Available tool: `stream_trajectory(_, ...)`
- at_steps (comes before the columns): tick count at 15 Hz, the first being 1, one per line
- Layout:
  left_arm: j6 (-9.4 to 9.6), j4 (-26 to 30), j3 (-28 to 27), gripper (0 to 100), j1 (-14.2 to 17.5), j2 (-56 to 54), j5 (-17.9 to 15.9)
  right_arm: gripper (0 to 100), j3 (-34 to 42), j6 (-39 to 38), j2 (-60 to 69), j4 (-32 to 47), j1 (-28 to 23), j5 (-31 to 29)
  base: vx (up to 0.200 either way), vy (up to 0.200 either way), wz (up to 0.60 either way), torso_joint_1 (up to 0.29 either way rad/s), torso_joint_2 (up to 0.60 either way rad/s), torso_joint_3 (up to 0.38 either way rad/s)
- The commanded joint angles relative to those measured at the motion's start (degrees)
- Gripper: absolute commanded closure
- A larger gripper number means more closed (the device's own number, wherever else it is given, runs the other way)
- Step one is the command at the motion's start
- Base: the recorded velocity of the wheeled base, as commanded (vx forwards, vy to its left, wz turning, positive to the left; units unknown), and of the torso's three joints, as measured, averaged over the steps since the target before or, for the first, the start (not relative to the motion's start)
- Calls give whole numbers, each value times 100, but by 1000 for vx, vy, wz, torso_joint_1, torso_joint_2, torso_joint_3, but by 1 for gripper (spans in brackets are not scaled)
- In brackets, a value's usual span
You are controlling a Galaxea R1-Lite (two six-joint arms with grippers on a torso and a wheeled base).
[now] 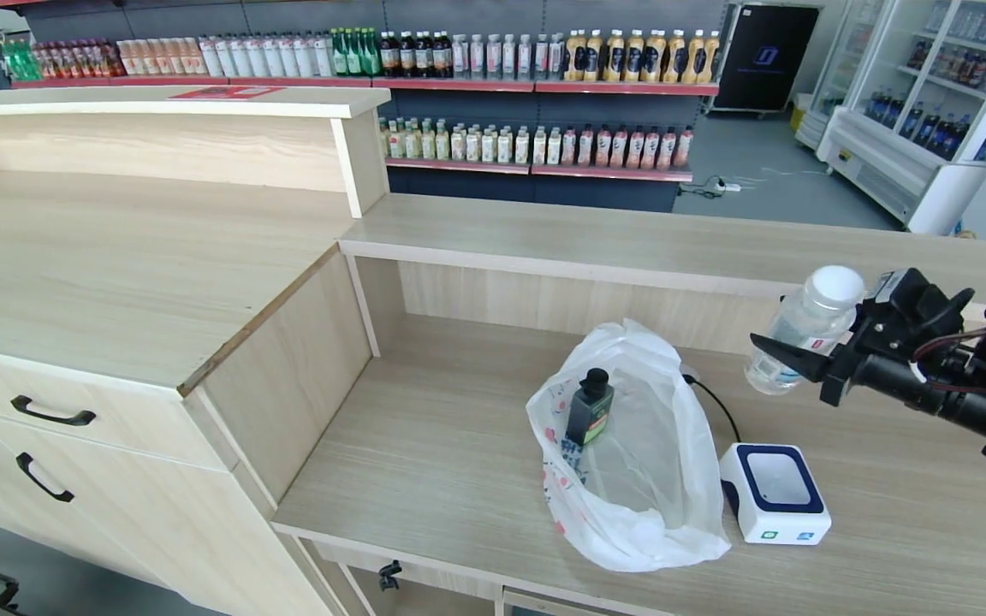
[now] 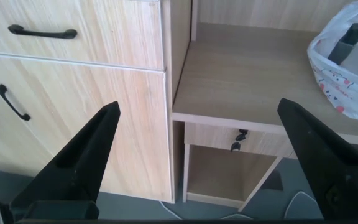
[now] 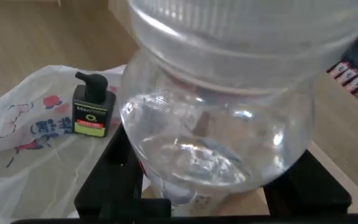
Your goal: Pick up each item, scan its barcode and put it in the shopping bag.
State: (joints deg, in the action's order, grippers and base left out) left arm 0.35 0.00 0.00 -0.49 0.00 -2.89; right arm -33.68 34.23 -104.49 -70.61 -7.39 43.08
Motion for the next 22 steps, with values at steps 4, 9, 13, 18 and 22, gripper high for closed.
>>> stream_trajectory(4,0,0,0,0,5,0,-1,100,125,321,-547,-208,-439,877,0,0,0,0,0,0)
stream_trajectory(9,0,0,0,0,14,9,-1,100,-235,1560,-942,284,-878,2117,0,0,0,0,0,0)
stream_trajectory(13,0,0,0,0,5,9,-1,100,-956,2949,-1153,1814,-1256,2442,0,0,0,0,0,0)
stream_trajectory(18,0,0,0,0,5,0,-1,100,-1439,3248,-1417,2104,-1204,2565,0,0,0,0,0,0)
stream_trajectory(22,0,0,0,0,5,9,-1,100,-1378,3511,-1461,2095,-852,2574,0,0,0,0,0,0)
